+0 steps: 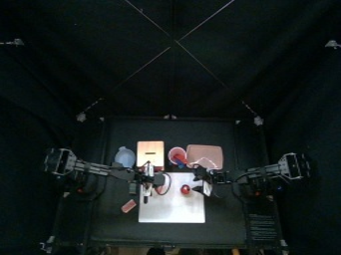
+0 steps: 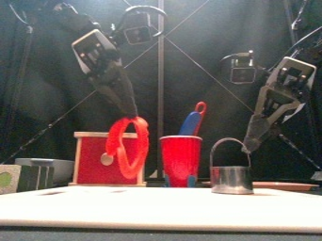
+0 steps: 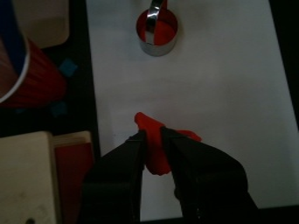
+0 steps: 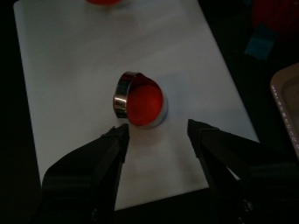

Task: Get the cutter from the drawer then cut the dough then place the extra dough in the bowl
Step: Place the extra dough in the bowl

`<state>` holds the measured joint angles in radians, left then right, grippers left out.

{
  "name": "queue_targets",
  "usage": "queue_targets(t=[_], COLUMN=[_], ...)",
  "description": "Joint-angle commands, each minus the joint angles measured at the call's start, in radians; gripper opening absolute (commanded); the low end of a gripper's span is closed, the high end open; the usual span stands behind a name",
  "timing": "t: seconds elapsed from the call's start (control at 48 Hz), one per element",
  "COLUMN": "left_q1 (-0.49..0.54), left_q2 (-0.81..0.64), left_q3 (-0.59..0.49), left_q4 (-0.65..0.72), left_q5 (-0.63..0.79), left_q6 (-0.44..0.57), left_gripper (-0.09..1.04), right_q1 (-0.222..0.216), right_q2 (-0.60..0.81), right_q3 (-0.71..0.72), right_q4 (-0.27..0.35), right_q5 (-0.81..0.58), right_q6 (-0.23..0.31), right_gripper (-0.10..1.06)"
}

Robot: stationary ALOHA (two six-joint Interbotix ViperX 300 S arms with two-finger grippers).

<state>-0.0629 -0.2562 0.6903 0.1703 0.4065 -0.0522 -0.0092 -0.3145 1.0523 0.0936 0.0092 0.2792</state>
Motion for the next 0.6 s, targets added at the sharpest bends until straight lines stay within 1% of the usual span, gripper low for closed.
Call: queue_targets(t=[0.021,0.167,0.312,0.396,0.479,0.604], left_q1=[0.003,0.005,0.02,0.043,0.072,0.124], left_q2=[-0.164,-0.374,-0.543,-0.597,-0.643,-0.672], left_q3=[0.061,0.167,0.255,0.281,0.293,0.291], left_q4=[0.02,0.032,0.037,0.046,0.072,0.126], left_q5=[0.0,-0.006,0.002,0.015,0.061,0.124], left_q6=[-0.002,-0.002,0.005,0.006,0.008,0.006], left_gripper=[0.64,0.64,0.64,0.64,0.64,0.64], right_q1=[-0.009,-0.017,-0.023,-0.026,-0.029,-0.029], right_q2=[-0.02,-0.02,-0.02,-0.018,-0.018,-0.015], right_q3=[-0.023,-0.034,-0.048,-0.052,-0.06,-0.069], right_q4=[0.0,0.0,0.003,0.005,0.006,0.008], right_q5=[-0.003,0.005,0.015,0.017,0.025,0.04], right_q6=[0.002,0.002,0.002,0.003,0.003,0.003], right_gripper=[0.9,0.9,0.9,0.9,0.9,0.9])
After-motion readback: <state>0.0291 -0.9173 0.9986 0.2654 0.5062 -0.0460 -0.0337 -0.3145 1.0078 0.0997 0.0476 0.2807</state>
